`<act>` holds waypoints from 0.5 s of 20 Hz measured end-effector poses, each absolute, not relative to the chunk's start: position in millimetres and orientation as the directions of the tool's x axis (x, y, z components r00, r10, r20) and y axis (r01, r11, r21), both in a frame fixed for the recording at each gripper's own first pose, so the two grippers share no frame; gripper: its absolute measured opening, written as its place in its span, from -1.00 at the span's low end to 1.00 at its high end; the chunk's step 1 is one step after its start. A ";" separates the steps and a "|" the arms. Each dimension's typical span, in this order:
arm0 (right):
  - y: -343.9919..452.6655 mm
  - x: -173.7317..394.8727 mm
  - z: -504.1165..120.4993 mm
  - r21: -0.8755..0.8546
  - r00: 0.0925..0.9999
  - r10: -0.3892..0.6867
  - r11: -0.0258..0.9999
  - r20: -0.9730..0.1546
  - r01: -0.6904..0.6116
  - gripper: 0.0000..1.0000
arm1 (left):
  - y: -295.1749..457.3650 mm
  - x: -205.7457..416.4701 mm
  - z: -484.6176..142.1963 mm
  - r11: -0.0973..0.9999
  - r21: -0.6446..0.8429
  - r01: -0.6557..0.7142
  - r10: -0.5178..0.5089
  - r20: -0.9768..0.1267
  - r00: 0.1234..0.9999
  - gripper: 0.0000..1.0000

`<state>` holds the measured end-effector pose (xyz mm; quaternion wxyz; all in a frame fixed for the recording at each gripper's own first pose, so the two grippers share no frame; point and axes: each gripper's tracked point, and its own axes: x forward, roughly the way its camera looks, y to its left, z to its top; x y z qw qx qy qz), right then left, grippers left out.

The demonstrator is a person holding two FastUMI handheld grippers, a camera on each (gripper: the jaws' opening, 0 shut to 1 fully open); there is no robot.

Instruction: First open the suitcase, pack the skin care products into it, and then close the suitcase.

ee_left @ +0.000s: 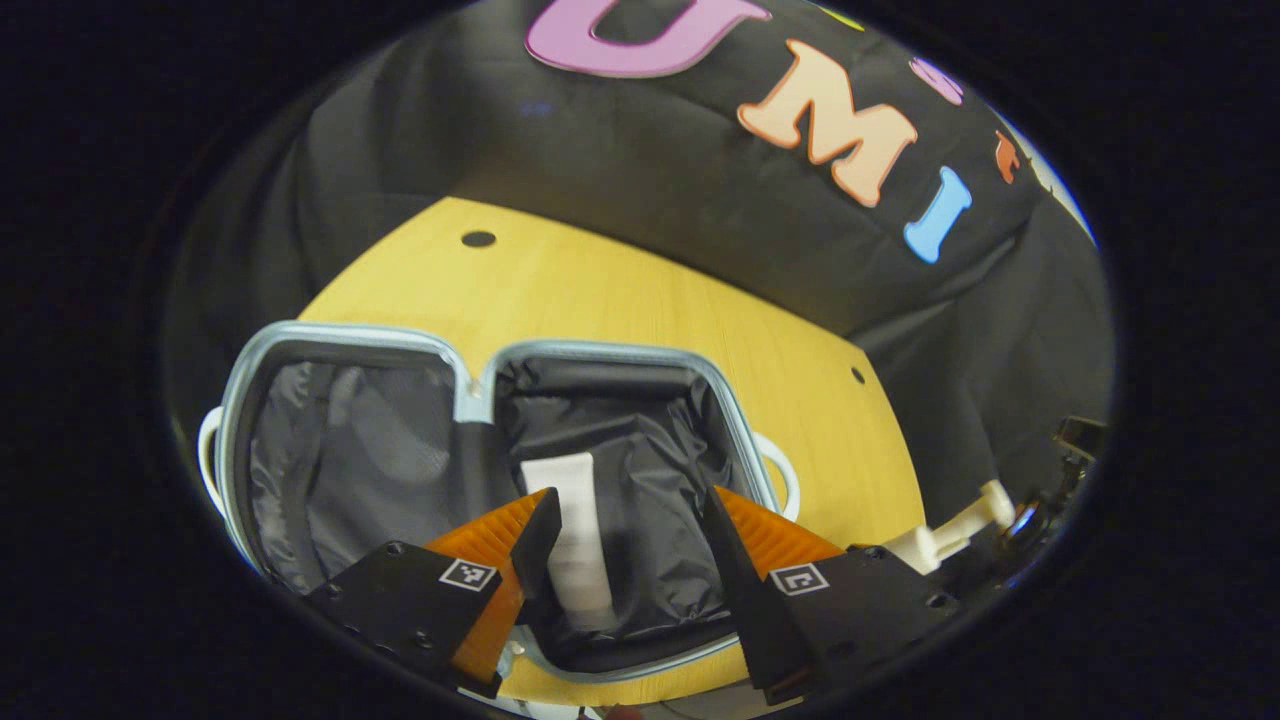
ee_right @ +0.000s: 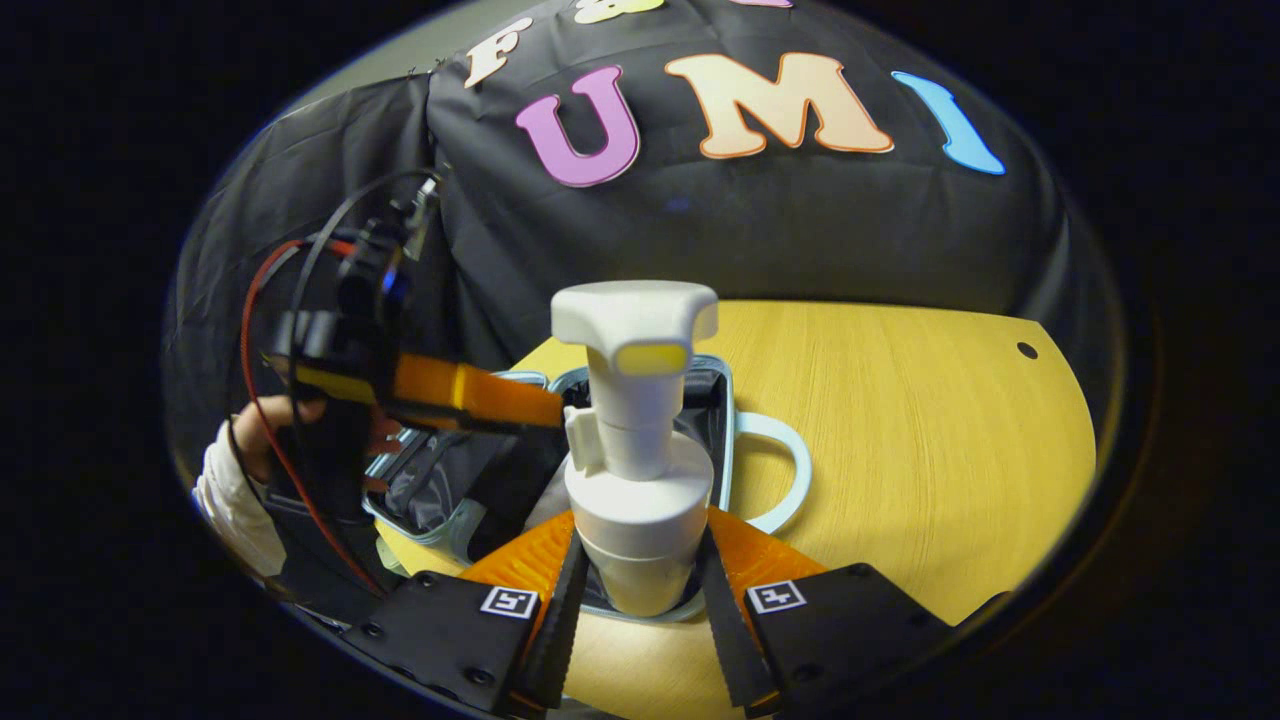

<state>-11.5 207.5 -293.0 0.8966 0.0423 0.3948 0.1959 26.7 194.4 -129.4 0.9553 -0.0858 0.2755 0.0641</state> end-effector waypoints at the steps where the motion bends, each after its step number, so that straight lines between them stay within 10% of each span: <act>1: 210.1 -10.8 -297.9 0.222 0.599 0.381 0.920 -0.704 -0.324 0.18 | 201.2 21.1 -113.3 0.974 -0.138 -0.177 0.087 -0.499 0.862 0.68; 10: 228.9 -12.1 -339.8 0.161 0.525 0.353 0.913 -0.774 -0.376 0.22 | 321.2 -74.6 -28.6 0.913 -0.161 -0.375 0.323 -0.277 0.905 0.68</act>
